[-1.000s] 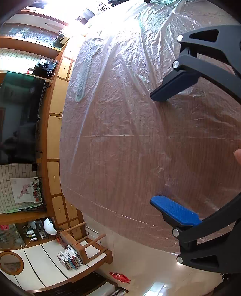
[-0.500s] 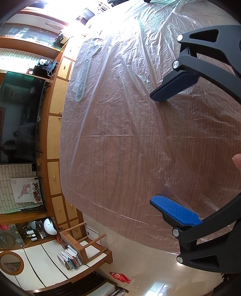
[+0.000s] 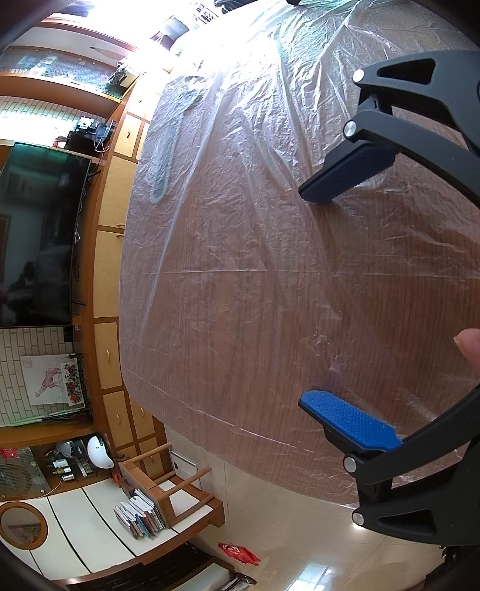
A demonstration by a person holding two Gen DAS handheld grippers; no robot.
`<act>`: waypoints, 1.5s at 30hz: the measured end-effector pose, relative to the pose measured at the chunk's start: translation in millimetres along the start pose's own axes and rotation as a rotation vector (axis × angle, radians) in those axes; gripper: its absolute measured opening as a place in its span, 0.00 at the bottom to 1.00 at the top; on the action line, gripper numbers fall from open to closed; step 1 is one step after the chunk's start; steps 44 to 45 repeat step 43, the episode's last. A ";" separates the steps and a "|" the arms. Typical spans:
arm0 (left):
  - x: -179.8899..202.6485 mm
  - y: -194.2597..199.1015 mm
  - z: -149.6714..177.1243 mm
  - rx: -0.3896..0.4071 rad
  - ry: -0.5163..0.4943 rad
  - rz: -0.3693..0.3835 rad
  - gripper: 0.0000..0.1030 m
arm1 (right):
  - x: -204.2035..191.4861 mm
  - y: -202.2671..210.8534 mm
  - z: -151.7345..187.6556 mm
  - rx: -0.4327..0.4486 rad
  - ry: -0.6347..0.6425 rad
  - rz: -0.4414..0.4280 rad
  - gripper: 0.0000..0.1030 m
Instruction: Collect trash
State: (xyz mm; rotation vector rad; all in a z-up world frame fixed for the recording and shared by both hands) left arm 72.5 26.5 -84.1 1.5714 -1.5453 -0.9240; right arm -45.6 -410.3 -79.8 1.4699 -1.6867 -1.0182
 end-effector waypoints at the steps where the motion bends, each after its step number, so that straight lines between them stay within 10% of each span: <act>1: 0.0 0.1 0.0 0.000 0.000 -0.001 0.99 | 0.0 -0.2 -0.1 0.000 0.000 0.000 0.96; 45: -2.7 -0.5 0.0 0.001 0.005 -0.008 0.99 | 0.6 0.1 -0.2 0.000 0.000 0.000 0.96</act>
Point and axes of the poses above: each gripper's, at about its wrist camera, not at the fingertips, and y roughly against the way its jaws point, x to its right, z to its underside, the point moved 10 cm from there along -y, roughly the way its jaws point, and after that the axes turned 7 degrees about -x, right-handed, at the moved point
